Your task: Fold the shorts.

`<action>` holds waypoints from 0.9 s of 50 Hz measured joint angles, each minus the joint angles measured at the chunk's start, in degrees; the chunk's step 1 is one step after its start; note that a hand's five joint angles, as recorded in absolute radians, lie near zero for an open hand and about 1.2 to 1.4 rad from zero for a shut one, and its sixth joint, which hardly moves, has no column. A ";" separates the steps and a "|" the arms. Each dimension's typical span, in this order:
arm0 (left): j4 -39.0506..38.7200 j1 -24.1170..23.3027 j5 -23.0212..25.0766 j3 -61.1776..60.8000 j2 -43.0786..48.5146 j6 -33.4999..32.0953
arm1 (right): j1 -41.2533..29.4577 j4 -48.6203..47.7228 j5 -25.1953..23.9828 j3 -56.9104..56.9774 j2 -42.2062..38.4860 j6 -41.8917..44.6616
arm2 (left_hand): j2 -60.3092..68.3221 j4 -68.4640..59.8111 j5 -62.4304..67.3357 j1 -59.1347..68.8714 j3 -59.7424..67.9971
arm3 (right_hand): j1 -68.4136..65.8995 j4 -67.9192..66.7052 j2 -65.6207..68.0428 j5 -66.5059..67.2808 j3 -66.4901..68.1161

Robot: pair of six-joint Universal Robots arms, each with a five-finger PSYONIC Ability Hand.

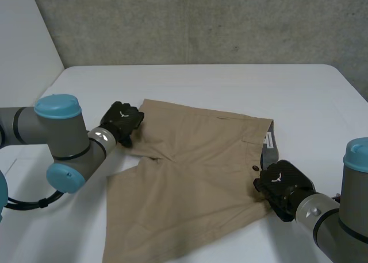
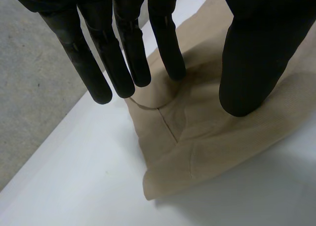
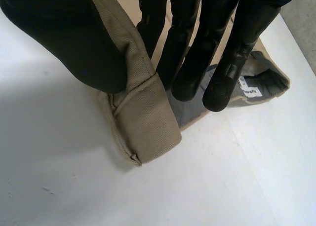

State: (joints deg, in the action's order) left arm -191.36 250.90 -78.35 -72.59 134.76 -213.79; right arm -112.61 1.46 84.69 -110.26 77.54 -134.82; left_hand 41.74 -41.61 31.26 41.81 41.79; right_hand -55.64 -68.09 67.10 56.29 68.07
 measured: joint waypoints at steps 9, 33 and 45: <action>3.36 -0.05 -0.05 0.17 0.31 -0.19 | 0.50 -0.15 -0.05 -0.04 -0.07 0.00 | -1.23 1.46 -1.03 -1.58 -1.25 | 0.00 0.00 0.00 -0.01 0.00; 8.29 -0.41 -0.26 0.26 0.02 -0.46 | 0.50 -0.23 -0.05 -0.09 -0.20 0.00 | 24.03 -24.07 23.81 23.18 23.57 | 0.00 0.00 0.00 -0.01 0.00; 9.01 -0.44 -3.87 0.22 -0.47 -0.64 | 0.48 -0.21 -0.04 -0.13 -0.20 0.00 | 26.52 -26.85 24.76 23.22 26.25 | -0.01 0.00 0.00 -0.01 0.00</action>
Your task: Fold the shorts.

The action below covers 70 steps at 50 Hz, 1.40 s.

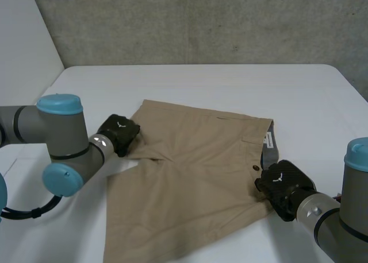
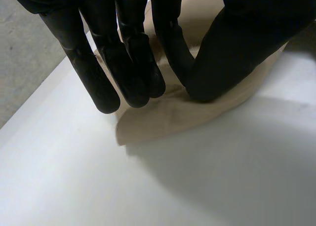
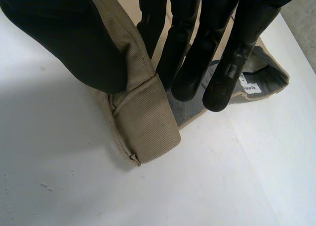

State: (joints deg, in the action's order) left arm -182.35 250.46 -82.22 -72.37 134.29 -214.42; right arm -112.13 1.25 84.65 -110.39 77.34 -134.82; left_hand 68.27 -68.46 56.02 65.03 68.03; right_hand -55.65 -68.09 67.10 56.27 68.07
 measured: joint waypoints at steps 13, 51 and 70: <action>-0.28 0.23 -1.75 -0.83 -2.26 0.23 | -0.10 0.07 0.00 -0.16 0.00 0.00 | -31.41 31.88 -29.50 -27.56 -31.15 | 0.01 0.00 0.00 0.00 0.00; -0.22 0.56 -1.79 0.27 0.81 -2.91 | 0.06 -0.02 -0.01 -0.26 0.00 0.03 | -12.96 13.10 -11.28 -11.01 -12.72 | 0.01 0.00 0.00 0.00 0.00; -0.69 1.92 -7.95 0.41 -0.41 -2.50 | 0.07 -0.03 -0.02 -0.26 -0.04 0.01 | 0.09 0.01 0.00 -2.26 -0.11 | 0.01 0.00 0.00 0.00 0.00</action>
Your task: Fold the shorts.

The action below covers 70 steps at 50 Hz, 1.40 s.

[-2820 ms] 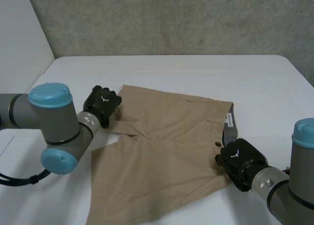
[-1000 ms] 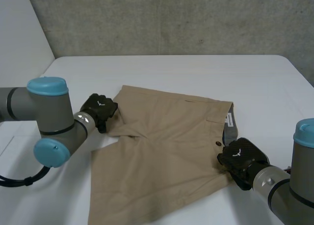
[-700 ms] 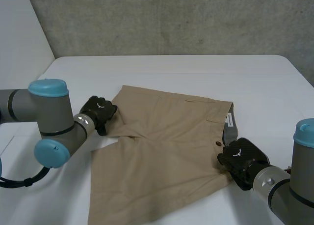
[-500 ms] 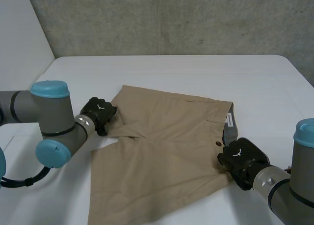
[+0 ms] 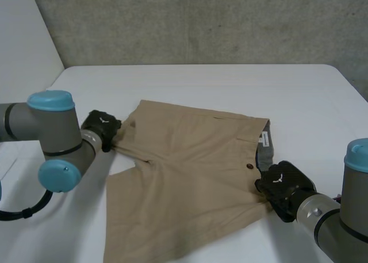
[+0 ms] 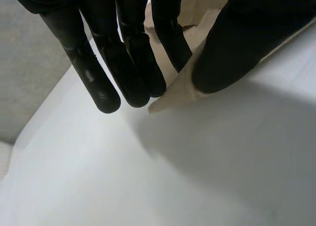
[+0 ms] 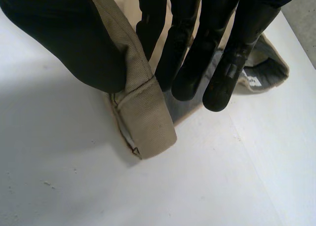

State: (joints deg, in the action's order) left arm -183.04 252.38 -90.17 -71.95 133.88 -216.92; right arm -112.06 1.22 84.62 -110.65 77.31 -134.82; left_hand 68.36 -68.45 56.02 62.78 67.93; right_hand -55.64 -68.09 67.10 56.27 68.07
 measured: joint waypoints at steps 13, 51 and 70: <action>-0.83 1.53 -3.25 -3.46 -0.97 0.49 | 0.07 -0.07 0.17 -0.01 -0.05 -0.01 | 0.11 -0.23 0.00 0.00 0.11 | 0.00 0.00 0.00 0.00 0.00; 5.55 -15.32 -5.81 -40.51 -44.61 19.40 | 0.16 -6.70 0.07 -0.20 -0.02 -11.09 | -42.77 42.41 -39.77 -37.27 -42.14 | 0.00 0.00 0.00 0.08 0.00; 12.26 -19.63 -5.74 -49.35 -46.08 24.00 | 1.10 -7.84 0.17 -0.29 -0.02 -13.41 | -40.65 40.55 -38.01 -35.01 -40.20 | 0.00 0.00 0.00 0.08 0.00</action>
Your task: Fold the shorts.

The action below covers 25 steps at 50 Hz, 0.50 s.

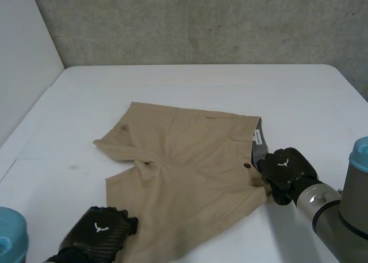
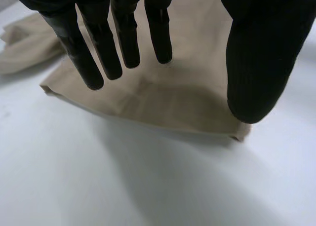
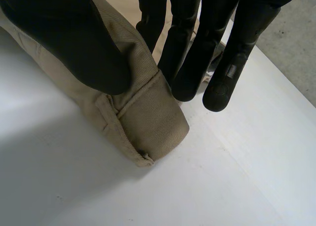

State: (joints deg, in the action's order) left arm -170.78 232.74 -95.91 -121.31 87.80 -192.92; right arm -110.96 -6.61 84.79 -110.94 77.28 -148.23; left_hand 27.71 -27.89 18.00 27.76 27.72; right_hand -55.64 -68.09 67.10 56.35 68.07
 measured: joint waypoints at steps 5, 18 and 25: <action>-1.01 -0.72 -0.02 -0.16 2.88 -0.05 | -0.11 0.03 0.01 -0.13 0.03 0.04 | 4.90 -4.93 4.80 5.56 4.97 | -0.01 0.00 0.00 0.00 0.00; -6.69 -2.10 -1.11 1.02 6.28 -0.29 | -0.11 0.10 -0.07 -0.33 0.13 0.06 | 40.56 -40.55 38.44 36.06 40.12 | -0.02 0.00 0.00 0.00 0.00; -6.65 -2.79 -3.44 2.67 1.76 -0.66 | -0.15 2.65 0.20 0.03 2.18 1.47 | 40.61 -40.55 38.44 36.06 40.13 | 0.00 0.00 0.00 0.00 0.00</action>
State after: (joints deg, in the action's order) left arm -177.43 229.95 -99.35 -118.64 89.56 -193.58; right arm -111.11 -3.96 84.99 -110.92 79.46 -146.76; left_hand 68.32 -68.45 56.44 63.83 67.86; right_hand -55.64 -68.09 67.10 56.35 68.07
